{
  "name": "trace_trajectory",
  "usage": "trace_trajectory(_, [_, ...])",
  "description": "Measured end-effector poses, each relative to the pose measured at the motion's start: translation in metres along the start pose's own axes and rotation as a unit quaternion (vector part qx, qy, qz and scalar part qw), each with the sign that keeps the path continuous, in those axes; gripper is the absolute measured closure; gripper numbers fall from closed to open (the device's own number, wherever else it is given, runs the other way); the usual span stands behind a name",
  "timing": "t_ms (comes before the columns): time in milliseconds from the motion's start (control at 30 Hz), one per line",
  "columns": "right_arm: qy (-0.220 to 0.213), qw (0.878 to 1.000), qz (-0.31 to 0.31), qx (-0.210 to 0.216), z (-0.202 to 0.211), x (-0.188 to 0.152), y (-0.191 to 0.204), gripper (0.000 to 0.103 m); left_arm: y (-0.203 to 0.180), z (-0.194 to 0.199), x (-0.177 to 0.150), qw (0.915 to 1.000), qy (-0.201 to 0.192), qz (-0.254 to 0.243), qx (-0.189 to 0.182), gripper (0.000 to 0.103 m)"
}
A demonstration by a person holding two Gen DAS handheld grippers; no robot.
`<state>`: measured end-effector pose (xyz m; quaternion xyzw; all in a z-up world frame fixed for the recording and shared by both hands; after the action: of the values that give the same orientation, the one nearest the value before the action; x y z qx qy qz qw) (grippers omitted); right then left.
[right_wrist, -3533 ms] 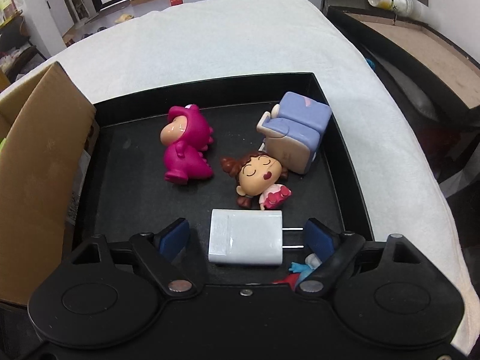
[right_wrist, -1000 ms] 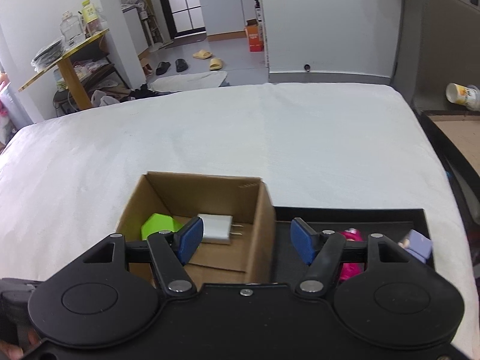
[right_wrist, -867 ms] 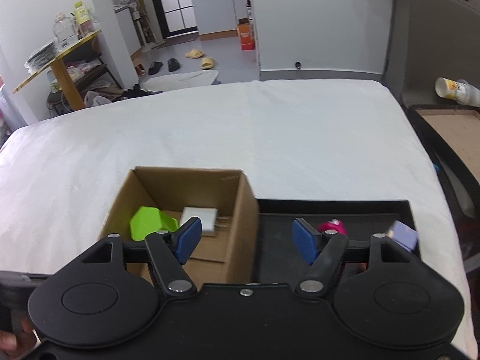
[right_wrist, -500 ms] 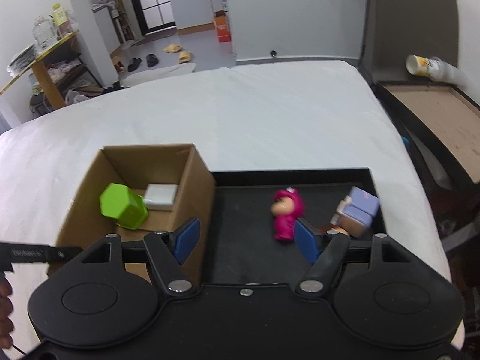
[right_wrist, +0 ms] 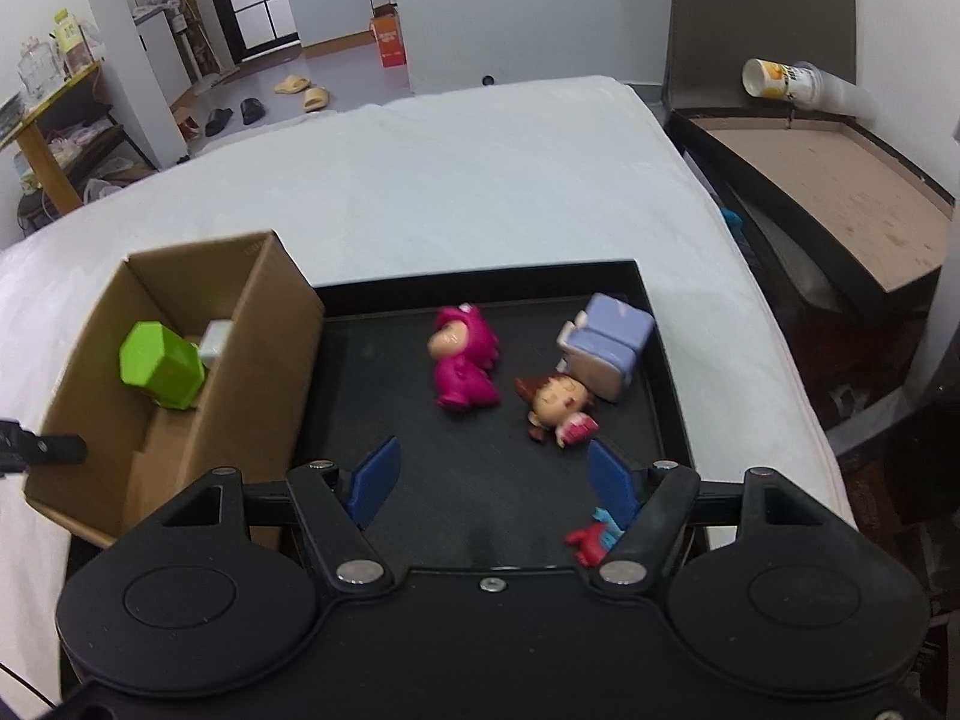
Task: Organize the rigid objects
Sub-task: 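Move the right gripper back over the tray to the blue-red figure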
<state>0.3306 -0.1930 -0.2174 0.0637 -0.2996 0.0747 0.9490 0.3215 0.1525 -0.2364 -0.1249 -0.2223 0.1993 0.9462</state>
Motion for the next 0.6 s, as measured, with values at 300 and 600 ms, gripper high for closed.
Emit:
trace_trajectory(300, [0.018,1.000,-0.015,-0.019,-0.012,-0.022,-0.021,0.034,0.001,-0.001,-0.002,1.0000,0.004,-0.002,0.002,0.084])
trace_trajectory(600, [0.040,0.996,-0.072,-0.028,-0.029,-0.046,-0.040,0.034,0.004,-0.003,-0.003,1.0000,0.006,-0.002,0.001,0.084])
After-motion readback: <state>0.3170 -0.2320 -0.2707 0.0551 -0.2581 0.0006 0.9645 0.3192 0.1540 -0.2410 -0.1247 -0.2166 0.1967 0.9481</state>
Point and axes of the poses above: each gripper's, at about its wrist camera, not at the fingertips, and z roughly against the way its jaws point, y to its left, x to its top, the point moved 7 cm from there along -z, roughly the way its jaws point, and after that the axes turned 3 degrees about z, right-handed, at the moved point
